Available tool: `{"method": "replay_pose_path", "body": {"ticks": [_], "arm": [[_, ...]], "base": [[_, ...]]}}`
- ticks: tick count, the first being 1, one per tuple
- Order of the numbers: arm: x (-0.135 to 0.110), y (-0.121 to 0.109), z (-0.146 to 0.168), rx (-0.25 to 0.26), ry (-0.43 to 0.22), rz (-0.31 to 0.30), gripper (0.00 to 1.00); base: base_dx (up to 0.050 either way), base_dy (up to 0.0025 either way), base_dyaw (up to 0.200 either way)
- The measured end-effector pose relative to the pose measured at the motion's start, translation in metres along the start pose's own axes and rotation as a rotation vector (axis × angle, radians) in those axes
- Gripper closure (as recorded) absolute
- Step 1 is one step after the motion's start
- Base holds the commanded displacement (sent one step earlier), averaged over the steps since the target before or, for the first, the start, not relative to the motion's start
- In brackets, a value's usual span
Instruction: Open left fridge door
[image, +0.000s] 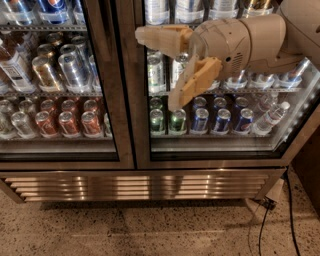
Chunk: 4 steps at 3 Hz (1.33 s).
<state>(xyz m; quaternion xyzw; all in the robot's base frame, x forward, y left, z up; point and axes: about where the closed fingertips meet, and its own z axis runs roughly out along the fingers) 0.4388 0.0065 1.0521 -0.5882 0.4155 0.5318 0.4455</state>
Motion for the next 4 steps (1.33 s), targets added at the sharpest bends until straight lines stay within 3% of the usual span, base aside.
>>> {"method": "replay_pose_path", "body": {"ticks": [2,3,4], "arm": [[-0.036,-0.075,-0.015,0.096,0.016,0.029,0.00],[-0.036,-0.070,-0.013,0.088,0.014,0.024,0.00],[-0.006,-0.071,0.000,0.083,0.025,0.047,0.00]], "base": [[0.000,0.00000,0.000],[0.000,0.00000,0.000],[0.000,0.00000,0.000]]}}
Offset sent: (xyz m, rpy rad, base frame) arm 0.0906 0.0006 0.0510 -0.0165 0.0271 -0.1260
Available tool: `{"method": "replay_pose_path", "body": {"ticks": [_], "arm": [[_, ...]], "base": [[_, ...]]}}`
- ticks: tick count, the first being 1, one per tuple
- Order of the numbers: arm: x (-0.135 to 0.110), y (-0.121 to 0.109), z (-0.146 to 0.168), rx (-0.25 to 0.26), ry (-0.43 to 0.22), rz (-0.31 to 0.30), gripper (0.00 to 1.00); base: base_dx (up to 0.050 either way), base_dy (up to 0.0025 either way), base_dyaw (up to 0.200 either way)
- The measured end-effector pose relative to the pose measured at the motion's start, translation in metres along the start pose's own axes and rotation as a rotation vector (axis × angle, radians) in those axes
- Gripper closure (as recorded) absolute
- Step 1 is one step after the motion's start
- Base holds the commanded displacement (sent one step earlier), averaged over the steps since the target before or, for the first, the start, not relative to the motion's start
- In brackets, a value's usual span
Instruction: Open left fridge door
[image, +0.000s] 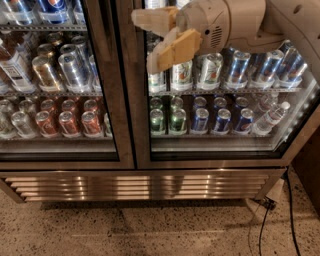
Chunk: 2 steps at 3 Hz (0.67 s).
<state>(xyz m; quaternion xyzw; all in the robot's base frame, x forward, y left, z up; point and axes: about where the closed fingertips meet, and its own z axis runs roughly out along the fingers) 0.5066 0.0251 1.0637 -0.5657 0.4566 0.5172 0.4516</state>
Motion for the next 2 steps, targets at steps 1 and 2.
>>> {"method": "replay_pose_path", "body": {"ticks": [1,2], "arm": [[0.0431,0.0002,0.0201,-0.022,0.017,0.020,0.00],[0.0396,0.0005,0.0217,-0.020,0.016,0.015,0.00]], "base": [[0.000,0.00000,0.000],[0.000,0.00000,0.000]]}}
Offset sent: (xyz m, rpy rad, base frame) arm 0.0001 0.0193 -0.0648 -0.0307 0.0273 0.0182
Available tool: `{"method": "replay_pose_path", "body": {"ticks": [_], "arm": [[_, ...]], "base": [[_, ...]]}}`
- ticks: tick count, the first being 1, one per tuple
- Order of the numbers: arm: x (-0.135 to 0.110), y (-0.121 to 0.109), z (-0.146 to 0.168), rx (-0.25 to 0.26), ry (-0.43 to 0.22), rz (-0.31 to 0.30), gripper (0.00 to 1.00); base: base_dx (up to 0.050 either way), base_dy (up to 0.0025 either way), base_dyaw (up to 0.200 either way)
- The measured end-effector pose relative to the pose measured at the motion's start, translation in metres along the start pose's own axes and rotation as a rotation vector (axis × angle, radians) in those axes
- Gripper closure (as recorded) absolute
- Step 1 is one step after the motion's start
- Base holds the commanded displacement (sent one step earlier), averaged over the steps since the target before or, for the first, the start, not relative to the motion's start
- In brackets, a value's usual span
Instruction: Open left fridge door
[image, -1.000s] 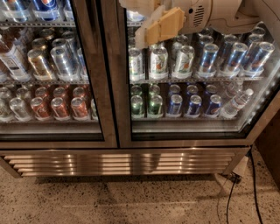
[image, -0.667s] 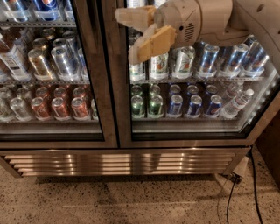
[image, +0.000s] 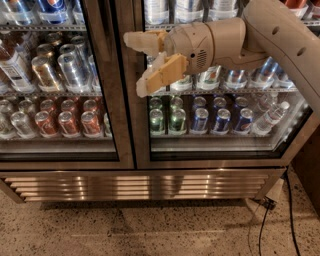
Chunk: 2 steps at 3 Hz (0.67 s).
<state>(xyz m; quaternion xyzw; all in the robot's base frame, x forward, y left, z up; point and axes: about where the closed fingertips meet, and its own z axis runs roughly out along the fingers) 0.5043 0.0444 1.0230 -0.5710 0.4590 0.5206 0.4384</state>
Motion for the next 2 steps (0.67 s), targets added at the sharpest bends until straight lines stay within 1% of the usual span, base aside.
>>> {"method": "replay_pose_path", "body": {"ticks": [1,2], "arm": [[-0.0079,0.0010,0.0047,0.056,-0.050,-0.006,0.00],[-0.0080,-0.0050,0.0070,0.085,-0.060,-0.001,0.00]], "base": [[0.000,0.00000,0.000],[0.000,0.00000,0.000]]}}
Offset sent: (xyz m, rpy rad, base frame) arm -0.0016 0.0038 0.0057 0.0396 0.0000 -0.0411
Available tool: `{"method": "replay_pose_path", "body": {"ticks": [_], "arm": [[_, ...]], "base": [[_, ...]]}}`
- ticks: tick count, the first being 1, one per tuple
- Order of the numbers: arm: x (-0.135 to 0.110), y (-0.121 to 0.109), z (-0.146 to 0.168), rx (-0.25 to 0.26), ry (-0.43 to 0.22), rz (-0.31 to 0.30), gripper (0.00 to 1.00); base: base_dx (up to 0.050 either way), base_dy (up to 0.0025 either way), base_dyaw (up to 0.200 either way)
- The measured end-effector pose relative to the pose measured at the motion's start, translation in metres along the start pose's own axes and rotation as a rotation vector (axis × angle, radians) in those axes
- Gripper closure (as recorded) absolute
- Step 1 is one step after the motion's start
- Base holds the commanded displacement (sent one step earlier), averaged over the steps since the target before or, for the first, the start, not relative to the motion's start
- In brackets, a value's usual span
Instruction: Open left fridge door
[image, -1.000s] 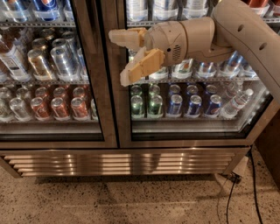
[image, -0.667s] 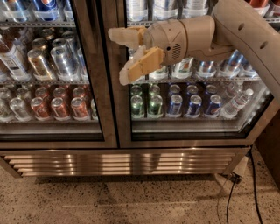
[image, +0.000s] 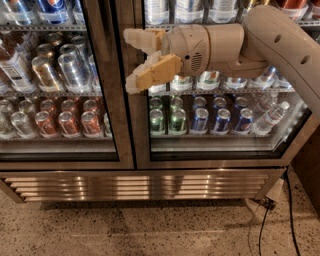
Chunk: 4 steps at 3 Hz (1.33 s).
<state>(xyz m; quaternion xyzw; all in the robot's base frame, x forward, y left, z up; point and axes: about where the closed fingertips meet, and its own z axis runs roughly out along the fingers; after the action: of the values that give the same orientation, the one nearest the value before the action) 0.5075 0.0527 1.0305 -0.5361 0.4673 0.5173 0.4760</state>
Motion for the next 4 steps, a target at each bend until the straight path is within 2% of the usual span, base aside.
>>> {"method": "replay_pose_path", "body": {"ticks": [1,2,3,4], "arm": [[0.000,0.000,0.000,0.000,0.000,0.000,0.00],[0.000,0.000,0.000,0.000,0.000,0.000,0.00],[0.004,0.014,0.003,0.017,-0.021,0.018,0.00],[0.004,0.014,0.003,0.017,-0.021,0.018,0.00]], "base": [[0.040,0.00235,0.116],[0.000,0.00000,-0.190],[0.000,0.00000,0.000],[0.000,0.00000,0.196]]}}
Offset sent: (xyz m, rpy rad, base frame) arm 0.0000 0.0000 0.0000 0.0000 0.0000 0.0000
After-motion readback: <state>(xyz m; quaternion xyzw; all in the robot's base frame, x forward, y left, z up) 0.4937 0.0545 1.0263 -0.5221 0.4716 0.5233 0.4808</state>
